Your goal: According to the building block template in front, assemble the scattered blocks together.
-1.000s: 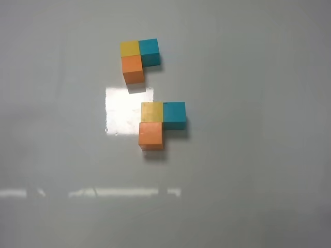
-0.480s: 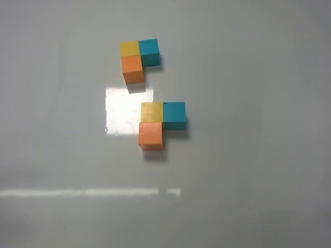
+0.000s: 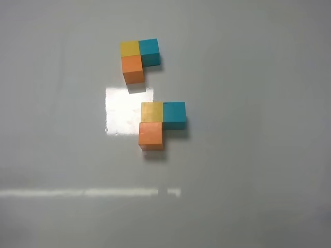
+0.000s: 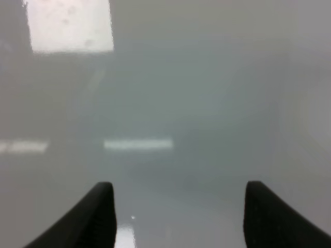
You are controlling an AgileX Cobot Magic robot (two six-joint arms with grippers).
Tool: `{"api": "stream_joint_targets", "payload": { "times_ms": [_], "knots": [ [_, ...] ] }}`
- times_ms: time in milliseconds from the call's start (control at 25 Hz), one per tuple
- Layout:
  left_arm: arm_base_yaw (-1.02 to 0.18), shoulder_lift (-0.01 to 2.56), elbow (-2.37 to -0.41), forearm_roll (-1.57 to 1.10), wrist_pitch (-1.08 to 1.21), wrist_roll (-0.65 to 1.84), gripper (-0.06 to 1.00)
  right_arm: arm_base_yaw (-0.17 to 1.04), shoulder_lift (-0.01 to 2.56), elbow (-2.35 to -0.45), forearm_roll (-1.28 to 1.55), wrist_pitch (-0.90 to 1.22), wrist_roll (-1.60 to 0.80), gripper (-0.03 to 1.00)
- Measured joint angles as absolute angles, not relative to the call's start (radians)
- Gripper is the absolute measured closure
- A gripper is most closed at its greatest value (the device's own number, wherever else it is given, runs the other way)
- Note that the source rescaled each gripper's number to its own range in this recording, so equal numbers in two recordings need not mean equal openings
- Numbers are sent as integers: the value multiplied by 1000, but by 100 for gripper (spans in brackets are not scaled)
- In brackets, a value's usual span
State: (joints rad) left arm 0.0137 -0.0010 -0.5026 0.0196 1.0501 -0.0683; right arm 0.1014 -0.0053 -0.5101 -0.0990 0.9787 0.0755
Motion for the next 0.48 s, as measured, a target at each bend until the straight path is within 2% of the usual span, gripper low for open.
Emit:
{"api": "stream_joint_targets", "payload": {
  "times_ms": [160,480],
  "knots": [
    [92,-2,-503,22,1050,-67,79,101,-5,-510,-99,979,76,58],
    [103,-2,-503,22,1050,-68,79,101,-5,-510,-94,979,76,58]
  ]
}}
